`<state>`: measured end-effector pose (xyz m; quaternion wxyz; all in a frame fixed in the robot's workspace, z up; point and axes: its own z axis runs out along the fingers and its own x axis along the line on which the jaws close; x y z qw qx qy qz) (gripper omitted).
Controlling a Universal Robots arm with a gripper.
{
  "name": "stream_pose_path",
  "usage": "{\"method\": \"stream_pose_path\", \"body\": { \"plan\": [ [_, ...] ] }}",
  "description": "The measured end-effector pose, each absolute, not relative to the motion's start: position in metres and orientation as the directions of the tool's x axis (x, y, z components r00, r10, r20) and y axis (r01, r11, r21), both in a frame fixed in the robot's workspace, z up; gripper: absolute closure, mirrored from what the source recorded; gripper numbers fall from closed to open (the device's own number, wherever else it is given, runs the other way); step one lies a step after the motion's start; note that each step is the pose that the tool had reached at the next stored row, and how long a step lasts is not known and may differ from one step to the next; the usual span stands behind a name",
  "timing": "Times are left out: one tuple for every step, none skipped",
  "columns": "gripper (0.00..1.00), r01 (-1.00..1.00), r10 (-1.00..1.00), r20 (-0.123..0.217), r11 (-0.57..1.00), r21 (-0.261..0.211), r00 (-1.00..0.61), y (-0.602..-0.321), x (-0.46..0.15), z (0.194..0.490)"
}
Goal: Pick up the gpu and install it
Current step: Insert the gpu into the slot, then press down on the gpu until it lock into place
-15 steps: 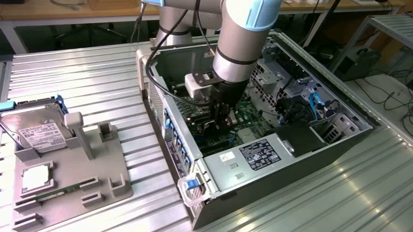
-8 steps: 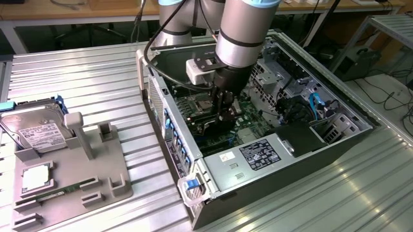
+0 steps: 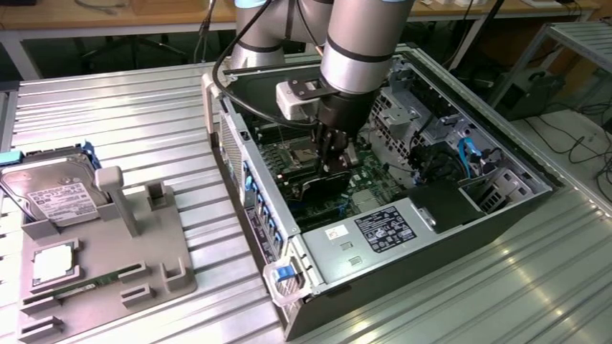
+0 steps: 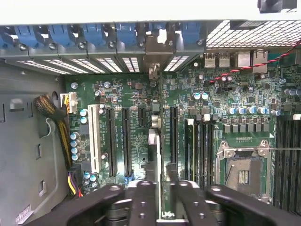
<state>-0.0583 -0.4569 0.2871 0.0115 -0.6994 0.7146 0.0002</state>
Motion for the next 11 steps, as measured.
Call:
{"method": "stream_pose_path", "body": {
  "plan": [
    [0.80,-1.000,-1.000,-0.017,0.022,-0.016,-0.021,-0.4569,-0.0583,0.2872],
    [0.86,-1.000,-1.000,-0.017,0.022,-0.016,-0.021,-0.4569,-0.0583,0.2872],
    [0.89,-1.000,-1.000,-0.017,0.022,-0.016,-0.021,-0.4569,-0.0583,0.2872],
    [0.89,-1.000,-1.000,-0.017,0.022,-0.016,-0.021,-0.4569,-0.0583,0.2872],
    [0.89,-1.000,-1.000,-0.017,0.022,-0.016,-0.021,-0.4569,-0.0583,0.2872],
    [0.89,-1.000,-1.000,-0.017,0.022,-0.016,-0.021,-0.4569,-0.0583,0.2872],
    [0.89,-1.000,-1.000,-0.017,0.022,-0.016,-0.021,-0.4569,-0.0583,0.2872],
    [0.89,-1.000,-1.000,-0.017,0.022,-0.016,-0.021,-0.4569,-0.0583,0.2872],
    [0.89,-1.000,-1.000,-0.017,0.022,-0.016,-0.021,-0.4569,-0.0583,0.2872],
    [0.89,-1.000,-1.000,-0.017,0.022,-0.016,-0.021,-0.4569,-0.0583,0.2872],
    [0.89,-1.000,-1.000,-0.017,0.022,-0.016,-0.021,-0.4569,-0.0583,0.2872]
  ]
}}
